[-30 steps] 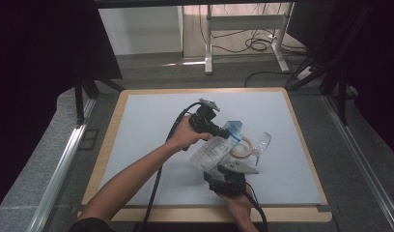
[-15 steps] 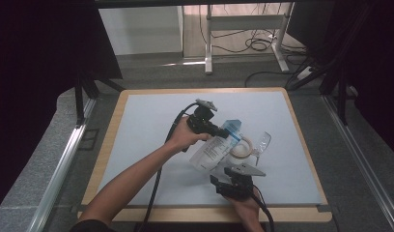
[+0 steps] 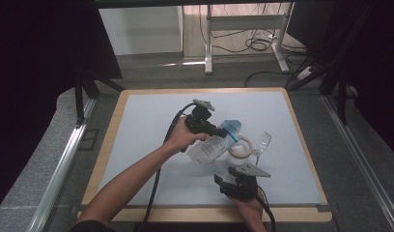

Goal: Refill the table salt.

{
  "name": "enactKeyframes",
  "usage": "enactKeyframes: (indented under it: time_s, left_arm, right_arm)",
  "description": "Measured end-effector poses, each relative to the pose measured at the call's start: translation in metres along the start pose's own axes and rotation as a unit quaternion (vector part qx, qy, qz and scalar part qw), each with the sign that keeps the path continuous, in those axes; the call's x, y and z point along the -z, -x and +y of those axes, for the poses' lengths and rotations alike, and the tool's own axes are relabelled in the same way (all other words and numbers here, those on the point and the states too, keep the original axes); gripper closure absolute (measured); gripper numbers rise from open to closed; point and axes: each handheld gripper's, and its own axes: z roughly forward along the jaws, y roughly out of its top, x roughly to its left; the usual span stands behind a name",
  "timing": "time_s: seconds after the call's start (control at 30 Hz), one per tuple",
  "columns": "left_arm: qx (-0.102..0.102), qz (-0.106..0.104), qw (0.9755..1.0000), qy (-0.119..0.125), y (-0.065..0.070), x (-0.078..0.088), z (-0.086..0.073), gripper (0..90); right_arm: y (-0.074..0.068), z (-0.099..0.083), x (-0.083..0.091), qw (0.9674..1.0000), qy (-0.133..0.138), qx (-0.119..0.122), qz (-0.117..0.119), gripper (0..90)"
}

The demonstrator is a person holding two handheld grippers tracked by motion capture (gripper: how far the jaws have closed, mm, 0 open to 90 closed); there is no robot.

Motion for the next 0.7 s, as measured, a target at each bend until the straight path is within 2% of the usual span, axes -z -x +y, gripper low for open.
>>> enactKeyframes:
  time_s: [0.7]
  left_arm:
    - [0.003, 0.005, 0.9998, 0.018, -0.001, 0.011, -0.005, 89.9]
  right_arm:
    - [0.003, 0.002, 0.002, 0.9999, 0.011, -0.007, -0.002, 32.9]
